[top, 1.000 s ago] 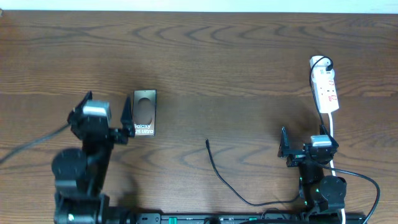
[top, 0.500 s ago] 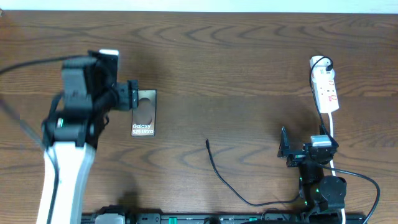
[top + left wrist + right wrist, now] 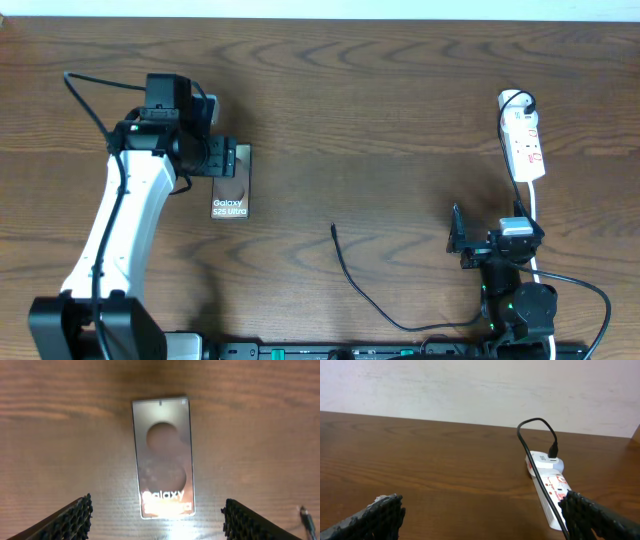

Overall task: Plug charger to phone and switch on socket
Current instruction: 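Move the left gripper forward over the Galaxy phone, then lower the left gripper and close it on the phone's sides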

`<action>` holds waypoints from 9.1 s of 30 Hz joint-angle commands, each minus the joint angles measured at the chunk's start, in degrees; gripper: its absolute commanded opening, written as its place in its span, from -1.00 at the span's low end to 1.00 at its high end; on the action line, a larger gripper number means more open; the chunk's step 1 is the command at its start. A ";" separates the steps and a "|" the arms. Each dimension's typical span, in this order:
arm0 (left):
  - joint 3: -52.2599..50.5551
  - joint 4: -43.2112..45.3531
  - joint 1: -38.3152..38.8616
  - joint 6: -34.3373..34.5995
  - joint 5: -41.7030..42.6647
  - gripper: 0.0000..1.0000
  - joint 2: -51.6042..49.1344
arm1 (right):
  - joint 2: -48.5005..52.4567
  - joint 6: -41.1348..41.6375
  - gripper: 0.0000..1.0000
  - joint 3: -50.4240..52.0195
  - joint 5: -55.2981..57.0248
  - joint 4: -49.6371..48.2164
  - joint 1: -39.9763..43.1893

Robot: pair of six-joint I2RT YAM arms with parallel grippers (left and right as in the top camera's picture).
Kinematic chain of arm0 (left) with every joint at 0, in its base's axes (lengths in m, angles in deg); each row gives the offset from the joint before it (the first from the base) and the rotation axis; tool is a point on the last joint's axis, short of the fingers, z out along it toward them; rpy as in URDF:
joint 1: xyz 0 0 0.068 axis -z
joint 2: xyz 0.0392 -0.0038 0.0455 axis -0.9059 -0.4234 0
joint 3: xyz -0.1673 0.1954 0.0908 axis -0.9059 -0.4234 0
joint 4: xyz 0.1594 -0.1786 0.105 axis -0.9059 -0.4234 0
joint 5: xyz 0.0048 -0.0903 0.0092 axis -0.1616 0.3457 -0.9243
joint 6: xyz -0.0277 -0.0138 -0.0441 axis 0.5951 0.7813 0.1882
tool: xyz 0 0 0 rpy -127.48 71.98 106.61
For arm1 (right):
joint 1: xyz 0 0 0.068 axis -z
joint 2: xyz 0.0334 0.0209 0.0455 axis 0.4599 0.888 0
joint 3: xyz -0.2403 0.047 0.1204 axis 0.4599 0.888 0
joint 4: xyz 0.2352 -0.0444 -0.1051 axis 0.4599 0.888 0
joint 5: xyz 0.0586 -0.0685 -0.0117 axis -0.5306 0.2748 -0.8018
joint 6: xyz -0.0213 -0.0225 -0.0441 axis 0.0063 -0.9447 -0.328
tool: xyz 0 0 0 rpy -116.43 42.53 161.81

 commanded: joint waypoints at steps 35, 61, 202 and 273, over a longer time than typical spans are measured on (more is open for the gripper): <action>0.72 -1.79 -0.11 3.58 0.28 0.93 -6.80 | 0.00 0.52 0.98 0.07 -0.28 0.22 -0.20; 0.70 0.57 2.45 3.58 0.26 0.93 -15.50 | 0.00 0.52 0.98 0.07 -0.28 0.22 -0.20; -5.84 10.73 3.26 5.44 -5.33 0.95 -22.64 | 0.00 0.52 0.99 0.07 -0.28 0.22 -0.20; -5.99 10.91 6.10 3.52 -5.31 0.93 -22.91 | 0.02 0.55 0.98 0.07 -0.28 0.22 -0.20</action>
